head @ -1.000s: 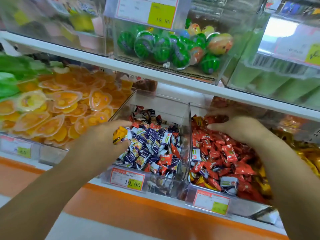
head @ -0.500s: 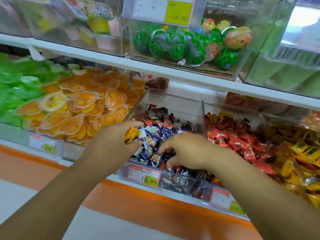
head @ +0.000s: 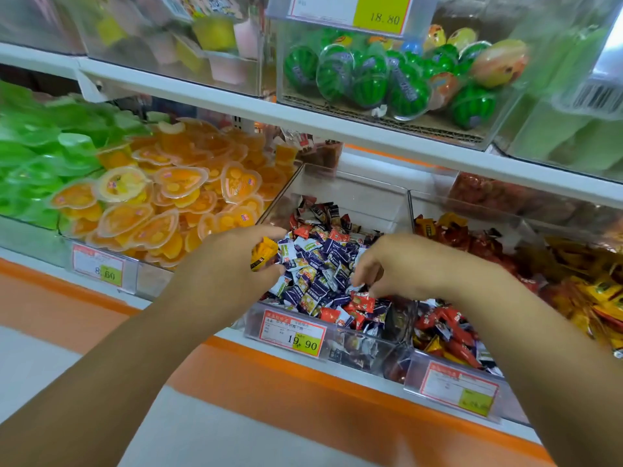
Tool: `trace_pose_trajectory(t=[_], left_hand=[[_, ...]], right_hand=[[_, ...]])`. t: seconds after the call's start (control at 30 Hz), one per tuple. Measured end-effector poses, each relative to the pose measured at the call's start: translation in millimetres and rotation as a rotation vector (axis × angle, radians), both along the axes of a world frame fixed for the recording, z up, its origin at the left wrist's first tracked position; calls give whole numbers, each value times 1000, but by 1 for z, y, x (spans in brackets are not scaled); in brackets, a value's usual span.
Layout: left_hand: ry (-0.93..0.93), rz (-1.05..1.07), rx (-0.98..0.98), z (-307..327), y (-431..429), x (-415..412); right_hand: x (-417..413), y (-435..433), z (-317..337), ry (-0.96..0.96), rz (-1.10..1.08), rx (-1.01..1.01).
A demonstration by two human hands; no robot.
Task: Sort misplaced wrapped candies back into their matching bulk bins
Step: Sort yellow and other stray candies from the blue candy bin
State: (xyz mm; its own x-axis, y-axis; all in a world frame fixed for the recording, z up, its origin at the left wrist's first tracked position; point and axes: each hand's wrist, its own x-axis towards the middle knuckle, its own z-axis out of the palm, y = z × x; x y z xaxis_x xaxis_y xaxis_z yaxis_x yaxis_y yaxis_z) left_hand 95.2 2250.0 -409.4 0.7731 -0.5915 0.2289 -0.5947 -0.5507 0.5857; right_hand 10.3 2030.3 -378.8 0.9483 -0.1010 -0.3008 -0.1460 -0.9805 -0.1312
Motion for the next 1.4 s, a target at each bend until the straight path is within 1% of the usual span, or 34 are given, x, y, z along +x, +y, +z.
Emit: trace_pose_trajectory(t=[0.07, 0.13, 0.23, 0.33, 0.43, 0.53, 0.6, 0.7, 0.77, 0.93, 1.0, 1.1, 1.17, 1.27, 1.4], left_hand=[[1, -13, 13, 0, -2, -1], [-8, -4, 15, -1, -2, -1], [-18, 6, 7, -1, -3, -1], [1, 0, -8, -1, -3, -2], [21, 1, -10, -2, -1, -1], [32, -5, -6, -3, -1, 0], [23, -2, -9, -3, -2, 1], [21, -4, -25, -2, -1, 1], [17, -14, -24, -1, 1, 1], [24, -12, -13, -4, 5, 7], [28, -21, -1, -4, 5, 7], [20, -19, -2, -3, 5, 5], [14, -4, -19, -3, 6, 5], [23, -6, -35, -3, 7, 5], [15, -24, -11, -3, 7, 4]], right_hand=[[0, 7, -9, 61, 75, -219], [1, 13, -18, 23, 140, -337], [2, 13, -21, -34, 139, -309], [1, 10, -16, 22, 121, -260], [1, 15, -19, 112, 150, -321], [8, 24, -41, 119, 202, -391], [12, 27, -48, 145, 199, -352], [13, 20, -37, 151, 165, -238], [10, 15, -23, 106, 114, -144], [3, 3, 3, -10, 34, -5], [3, 8, 0, -3, 61, 63], [9, 26, -18, 60, 151, 144], [16, 36, -32, 88, 188, 167], [20, 39, -43, 72, 172, 150], [11, 28, -31, -1, 94, 226]])
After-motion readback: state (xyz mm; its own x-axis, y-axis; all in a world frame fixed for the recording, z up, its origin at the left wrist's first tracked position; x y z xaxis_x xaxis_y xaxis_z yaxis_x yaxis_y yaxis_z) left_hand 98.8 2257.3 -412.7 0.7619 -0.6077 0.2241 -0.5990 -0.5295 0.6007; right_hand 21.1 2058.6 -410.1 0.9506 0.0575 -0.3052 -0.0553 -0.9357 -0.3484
